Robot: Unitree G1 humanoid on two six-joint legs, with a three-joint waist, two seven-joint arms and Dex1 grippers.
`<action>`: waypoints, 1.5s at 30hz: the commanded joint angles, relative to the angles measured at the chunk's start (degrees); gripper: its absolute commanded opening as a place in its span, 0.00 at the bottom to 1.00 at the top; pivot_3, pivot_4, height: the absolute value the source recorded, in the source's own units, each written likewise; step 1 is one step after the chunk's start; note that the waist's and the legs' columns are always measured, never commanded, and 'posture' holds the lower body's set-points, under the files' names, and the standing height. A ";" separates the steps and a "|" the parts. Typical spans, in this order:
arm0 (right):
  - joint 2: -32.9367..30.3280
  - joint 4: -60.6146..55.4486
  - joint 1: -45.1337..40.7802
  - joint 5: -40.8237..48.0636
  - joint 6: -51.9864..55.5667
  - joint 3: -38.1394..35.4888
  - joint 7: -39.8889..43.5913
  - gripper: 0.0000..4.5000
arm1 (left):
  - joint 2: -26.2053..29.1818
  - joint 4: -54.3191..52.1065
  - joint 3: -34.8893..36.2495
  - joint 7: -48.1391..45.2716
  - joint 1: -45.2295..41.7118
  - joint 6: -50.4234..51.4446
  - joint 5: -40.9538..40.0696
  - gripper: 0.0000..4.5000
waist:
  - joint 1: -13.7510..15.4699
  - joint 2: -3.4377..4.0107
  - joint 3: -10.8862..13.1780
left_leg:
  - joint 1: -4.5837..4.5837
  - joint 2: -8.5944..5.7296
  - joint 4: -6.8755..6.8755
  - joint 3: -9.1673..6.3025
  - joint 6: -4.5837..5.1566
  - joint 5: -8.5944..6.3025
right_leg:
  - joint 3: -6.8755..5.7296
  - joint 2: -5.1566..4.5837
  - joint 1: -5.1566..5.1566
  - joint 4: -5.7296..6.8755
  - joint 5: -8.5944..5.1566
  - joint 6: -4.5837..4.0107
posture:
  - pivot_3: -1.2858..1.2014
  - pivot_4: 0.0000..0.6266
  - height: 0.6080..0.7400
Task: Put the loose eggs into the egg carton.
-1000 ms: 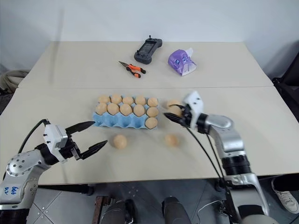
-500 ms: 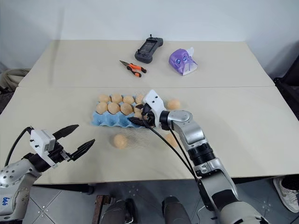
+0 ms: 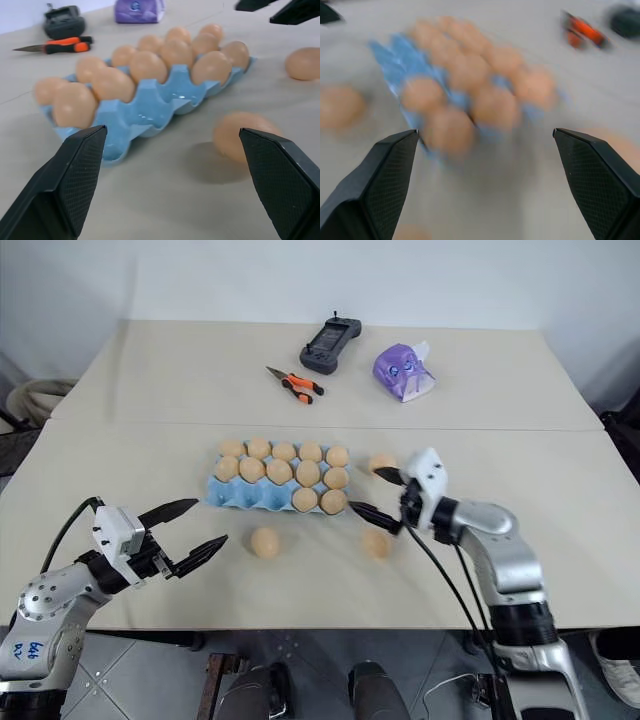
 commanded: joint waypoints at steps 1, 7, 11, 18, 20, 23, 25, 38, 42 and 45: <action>-2.70 -5.81 11.36 2.72 -7.55 -11.00 1.12 1.00 | 1.23 3.03 -1.54 -3.52 -2.65 -0.86 0.21 1.00 | 0.14 0.00 0.00 | 0.02 0.00 -0.06 -0.01 -0.02 0.01 | -0.01 0.04 0.03 -0.05 0.00 0.00 | 0.52 0.24 1.00; -2.59 -6.59 24.97 3.14 -15.02 -15.80 2.69 1.00 | 1.92 7.87 -4.71 -9.00 -7.18 -2.89 0.84 1.00 | -0.67 0.00 0.01 | 0.26 0.03 -0.08 0.10 -0.03 0.02 | 0.14 0.12 0.20 -0.05 0.02 0.04 | 0.52 0.24 1.00; -2.51 -5.32 30.39 2.93 -19.04 -15.18 4.12 1.00 | 1.69 9.86 -6.31 -11.72 -9.83 -4.99 1.24 1.00 | -0.50 0.00 0.01 | 0.68 0.01 -0.08 -0.04 -0.04 0.00 | 0.01 0.06 0.77 -0.17 0.03 0.05 | 0.52 0.24 1.00; -4.40 -9.68 27.10 5.58 -14.20 -9.97 4.70 1.00 | 2.02 10.70 -5.91 -13.91 -10.92 -4.42 -0.35 1.00 | -0.28 0.00 0.01 | 0.70 -0.01 -0.09 -0.06 -0.14 -0.24 | -0.01 -0.14 0.85 -0.23 0.08 0.07 | 0.52 0.24 1.00; -5.48 -11.69 23.20 5.70 -8.97 -5.96 3.88 1.00 | 2.29 10.02 -5.44 -14.29 -10.42 -3.96 -0.92 1.00 | -0.42 0.00 0.00 | 0.69 0.05 -0.07 -0.08 -0.14 -0.23 | 0.00 -0.20 0.84 -0.24 0.08 0.06 | 0.52 0.24 1.00; -6.17 -12.29 17.95 5.15 -3.03 -1.12 3.10 1.00 | 2.98 8.36 -5.42 -15.36 -9.06 -3.70 -1.32 1.00 | -0.13 0.00 0.00 | 0.68 0.10 -0.08 -0.15 -0.14 -0.21 | -0.05 -0.22 0.80 -0.20 0.08 0.02 | 0.52 0.24 1.00; -5.86 -11.22 13.89 4.74 -0.45 1.89 2.85 1.00 | 3.10 6.64 -5.49 -15.87 -7.85 -3.86 -1.71 1.00 | 0.00 0.00 0.00 | 0.64 0.15 -0.08 -0.18 -0.03 -0.12 | -0.07 -0.18 0.77 -0.23 0.05 -0.03 | 0.52 0.24 1.00; -3.95 -0.21 4.00 -2.00 -1.58 11.47 2.89 0.72 | 2.61 -0.63 -5.80 -14.33 -4.42 -1.27 -1.99 1.00 | 0.15 0.00 0.01 | 0.50 0.06 -0.03 -0.07 0.02 -0.20 | -0.04 0.00 0.74 -0.47 0.03 -0.01 | 0.52 0.24 1.00; -2.74 -0.63 3.40 -1.39 -3.61 11.28 3.41 0.41 | 2.53 -0.63 -4.54 -12.93 -3.54 -1.19 -1.78 1.00 | -0.15 0.00 0.01 | 0.51 0.08 -0.01 -0.06 0.02 -0.19 | -0.03 0.01 0.75 -0.44 0.03 -0.01 | 0.52 0.24 1.00; -1.27 -3.08 1.54 0.03 -3.54 11.00 3.04 0.36 | 1.69 0.03 -1.70 -9.63 -2.93 -0.85 -2.38 1.00 | -0.28 0.00 0.01 | 0.52 0.15 0.03 -0.06 0.00 -0.19 | -0.02 0.04 0.72 -0.35 0.03 -0.01 | 0.52 0.24 1.00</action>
